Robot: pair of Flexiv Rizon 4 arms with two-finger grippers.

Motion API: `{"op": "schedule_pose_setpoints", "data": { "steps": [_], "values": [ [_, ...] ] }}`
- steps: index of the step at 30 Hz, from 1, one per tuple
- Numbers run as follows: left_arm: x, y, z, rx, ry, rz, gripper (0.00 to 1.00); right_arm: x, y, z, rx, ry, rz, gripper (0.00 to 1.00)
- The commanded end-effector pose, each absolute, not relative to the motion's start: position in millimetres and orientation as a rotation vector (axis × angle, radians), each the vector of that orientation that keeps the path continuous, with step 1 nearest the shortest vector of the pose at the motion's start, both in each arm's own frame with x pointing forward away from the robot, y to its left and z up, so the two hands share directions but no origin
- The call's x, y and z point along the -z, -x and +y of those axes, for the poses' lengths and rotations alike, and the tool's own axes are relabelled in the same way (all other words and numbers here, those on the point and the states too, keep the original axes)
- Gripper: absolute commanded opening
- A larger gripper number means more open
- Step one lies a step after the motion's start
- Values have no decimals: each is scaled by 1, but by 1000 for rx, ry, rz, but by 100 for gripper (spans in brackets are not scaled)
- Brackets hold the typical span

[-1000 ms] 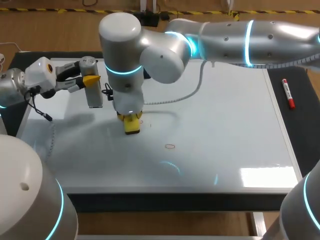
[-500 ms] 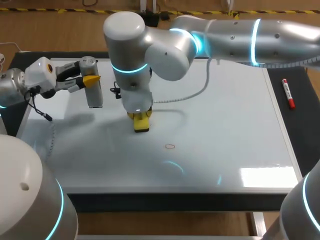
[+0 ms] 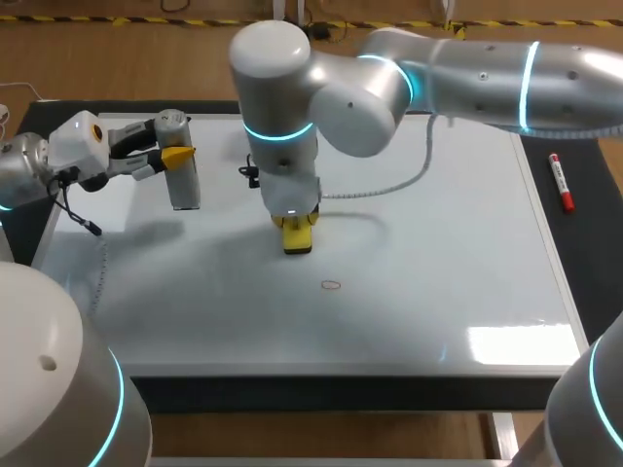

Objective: Pick up the inspection probe, press it on each red-marked spot on the whiteboard one by one, put down the probe, pick up the eraser, and wipe off all the red marks.

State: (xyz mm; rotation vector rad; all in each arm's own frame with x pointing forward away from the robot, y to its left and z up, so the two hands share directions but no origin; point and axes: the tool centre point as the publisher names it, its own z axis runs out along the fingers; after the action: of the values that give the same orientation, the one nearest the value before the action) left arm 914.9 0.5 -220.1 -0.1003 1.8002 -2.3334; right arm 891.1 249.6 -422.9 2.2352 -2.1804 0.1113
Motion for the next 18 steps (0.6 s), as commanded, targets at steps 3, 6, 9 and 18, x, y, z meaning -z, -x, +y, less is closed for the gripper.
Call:
{"op": "schedule_pose_setpoints", "data": {
  "steps": [3,6,9,18],
  "values": [
    [218,-914,1,2330,103,1803,0,398,-893,237,-35,-2289,-2160,0],
    [218,-914,1,2330,103,1803,0,385,-900,228,-51,-2300,-2164,0],
    [218,-914,1,2330,103,1803,0,379,-910,217,-78,-2287,-2183,0],
    [218,-914,1,2330,103,1803,0,369,-934,167,-79,-2197,-2288,0]
  ]
}}
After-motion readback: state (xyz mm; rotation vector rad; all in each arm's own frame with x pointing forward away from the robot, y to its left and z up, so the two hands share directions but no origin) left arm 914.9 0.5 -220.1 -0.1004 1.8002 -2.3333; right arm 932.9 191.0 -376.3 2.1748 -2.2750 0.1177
